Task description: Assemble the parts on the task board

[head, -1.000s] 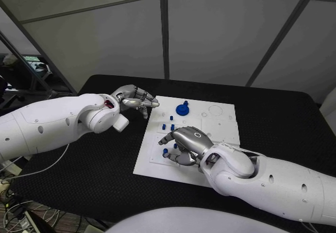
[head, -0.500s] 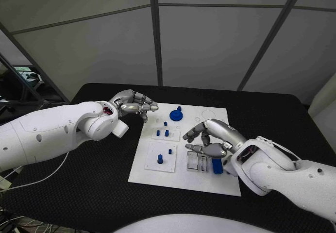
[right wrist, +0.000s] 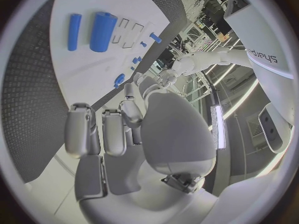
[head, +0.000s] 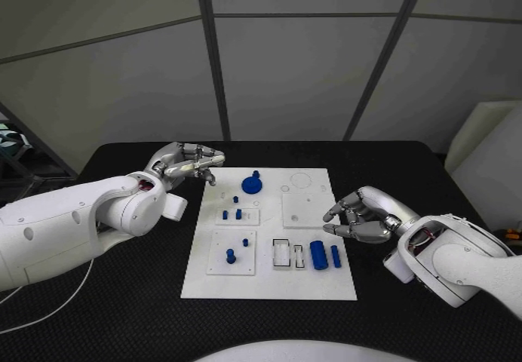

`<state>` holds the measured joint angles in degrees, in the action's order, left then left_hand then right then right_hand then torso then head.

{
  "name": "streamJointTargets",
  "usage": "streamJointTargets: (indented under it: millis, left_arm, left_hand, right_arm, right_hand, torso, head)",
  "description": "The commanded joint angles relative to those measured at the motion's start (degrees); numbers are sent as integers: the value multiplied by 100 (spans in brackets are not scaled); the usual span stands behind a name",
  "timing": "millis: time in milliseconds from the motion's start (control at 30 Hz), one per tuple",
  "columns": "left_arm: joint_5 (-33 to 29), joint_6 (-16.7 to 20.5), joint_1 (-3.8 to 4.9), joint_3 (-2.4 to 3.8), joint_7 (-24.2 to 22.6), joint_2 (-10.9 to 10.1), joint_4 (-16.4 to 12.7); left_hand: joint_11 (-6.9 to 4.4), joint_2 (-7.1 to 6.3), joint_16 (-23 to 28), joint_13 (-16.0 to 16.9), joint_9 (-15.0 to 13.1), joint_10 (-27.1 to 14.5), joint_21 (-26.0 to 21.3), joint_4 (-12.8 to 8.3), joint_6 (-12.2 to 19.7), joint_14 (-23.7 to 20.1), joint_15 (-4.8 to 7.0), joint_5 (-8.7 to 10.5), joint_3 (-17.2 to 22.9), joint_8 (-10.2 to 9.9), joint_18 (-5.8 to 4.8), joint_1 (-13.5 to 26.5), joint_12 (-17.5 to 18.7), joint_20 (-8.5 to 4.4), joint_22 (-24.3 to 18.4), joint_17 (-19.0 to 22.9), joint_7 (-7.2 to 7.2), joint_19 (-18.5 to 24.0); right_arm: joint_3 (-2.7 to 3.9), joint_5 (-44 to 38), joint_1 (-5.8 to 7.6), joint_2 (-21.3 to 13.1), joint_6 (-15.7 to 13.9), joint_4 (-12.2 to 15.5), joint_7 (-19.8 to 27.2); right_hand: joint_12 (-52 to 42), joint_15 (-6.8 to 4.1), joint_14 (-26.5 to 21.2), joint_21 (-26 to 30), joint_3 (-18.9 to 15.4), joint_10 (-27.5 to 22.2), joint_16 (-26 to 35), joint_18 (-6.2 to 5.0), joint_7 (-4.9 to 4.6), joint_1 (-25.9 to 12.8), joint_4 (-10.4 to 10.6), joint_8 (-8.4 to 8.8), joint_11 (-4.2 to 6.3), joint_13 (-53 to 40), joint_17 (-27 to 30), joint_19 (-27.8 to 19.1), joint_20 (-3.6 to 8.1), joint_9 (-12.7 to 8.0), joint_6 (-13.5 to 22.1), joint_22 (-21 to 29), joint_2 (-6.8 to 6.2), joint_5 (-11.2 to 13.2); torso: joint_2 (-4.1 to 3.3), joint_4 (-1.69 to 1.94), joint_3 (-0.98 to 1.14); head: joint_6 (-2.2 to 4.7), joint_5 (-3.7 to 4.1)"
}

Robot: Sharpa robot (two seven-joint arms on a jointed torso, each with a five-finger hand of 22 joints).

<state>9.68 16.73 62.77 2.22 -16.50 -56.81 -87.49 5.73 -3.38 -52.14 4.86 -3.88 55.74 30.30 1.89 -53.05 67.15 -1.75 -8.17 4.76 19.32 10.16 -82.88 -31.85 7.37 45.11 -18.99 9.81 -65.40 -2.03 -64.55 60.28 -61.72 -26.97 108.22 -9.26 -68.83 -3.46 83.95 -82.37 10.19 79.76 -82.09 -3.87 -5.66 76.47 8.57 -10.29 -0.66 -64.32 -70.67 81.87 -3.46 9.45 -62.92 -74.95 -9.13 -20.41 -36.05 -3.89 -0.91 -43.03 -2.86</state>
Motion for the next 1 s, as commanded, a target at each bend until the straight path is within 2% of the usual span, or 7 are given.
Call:
streamJointTargets:
  millis: [33,67,133,200,367,700,1000]
  left_arm:
    - [-328,234,-9,3,-363,-13,-43]
    - [-334,241,-14,3,-370,-16,-52]
    - [-341,251,-21,3,-379,-20,-63]
    - [-345,259,-28,2,-386,-20,-69]
    - [-351,265,-44,2,-396,-15,-77]
    - [-353,247,-54,2,-380,-21,-79]
    - [-353,213,-55,3,-332,-23,-71]
  left_hand:
    - [-8,36,-1,-5,3,36,-20,-3,-52,-2,42,-23,41,32,36,5,2,-22,7,8,-1,14]
    - [-8,36,-1,-5,3,36,-20,-3,-52,-2,42,-23,41,32,36,5,2,-22,7,8,-1,14]
    - [-8,36,-1,-5,3,36,-20,-3,-52,-2,42,-23,41,32,36,5,2,-22,7,8,-1,14]
    - [-10,28,-2,-9,6,53,-19,6,-58,-2,44,-21,43,27,35,21,8,-25,9,10,-3,15]
    - [-11,21,-2,-11,7,56,-19,8,-58,-2,45,-20,43,24,35,26,12,-26,9,11,-3,16]
    - [-11,5,-4,-15,10,59,-18,9,-57,-1,46,-19,41,17,35,33,20,-28,11,12,-2,17]
    - [-8,-9,-7,-20,13,58,-17,12,-52,1,45,-18,40,9,34,44,31,-29,12,12,0,18]
  right_arm:
    - [2,-424,-2,-66,198,106,-1000]
    - [1,-595,-9,-80,208,131,-1172]
    - [-1,-921,-42,-84,224,174,-1462]
    - [-4,-1198,-82,-62,228,201,-1718]
    - [-17,-1675,-172,80,306,185,-2214]
    - [-41,-1997,-300,379,384,63,-2424]
    - [-44,-2025,-414,526,475,-52,-2415]
  right_hand:
    - [-187,45,301,-60,-190,104,-72,126,11,-226,151,-39,-11,-231,-159,72,4,37,47,-541,-43,-144]
    - [-260,32,312,-88,-322,129,-108,135,26,-321,236,-65,-5,-325,-238,97,0,66,58,-578,-76,-314]
    - [-312,39,323,-123,-455,145,-143,146,25,-417,328,-88,-5,-397,-319,130,5,90,73,-625,-101,-356]
    - [-342,36,329,-150,-653,148,-172,155,33,-488,452,-117,-1,-455,-387,154,7,127,110,-662,-124,-319]
    - [-84,63,284,-75,-1198,-42,-104,129,-9,-413,788,-177,-42,-262,-264,62,-20,217,361,-570,-123,-248]
    - [-132,80,291,-79,-1514,-17,-106,129,-17,-332,817,-315,-54,-381,-309,65,-36,316,478,-582,17,-257]
    - [-197,78,300,-90,-1615,23,-119,133,-7,-367,821,-392,-47,-472,-350,77,-37,363,477,-600,89,-281]
  torso:
    - [-11,-6,-7]
    - [-9,-3,-9]
    - [-6,-12,-12]
    - [-9,-26,-9]
    - [2,-16,-17]
    - [2,5,-30]
    - [2,13,-36]
  head:
    - [8,116]
    - [-5,139]
    - [-19,157]
    - [-31,166]
    - [-52,229]
    - [-65,278]
    - [-84,252]
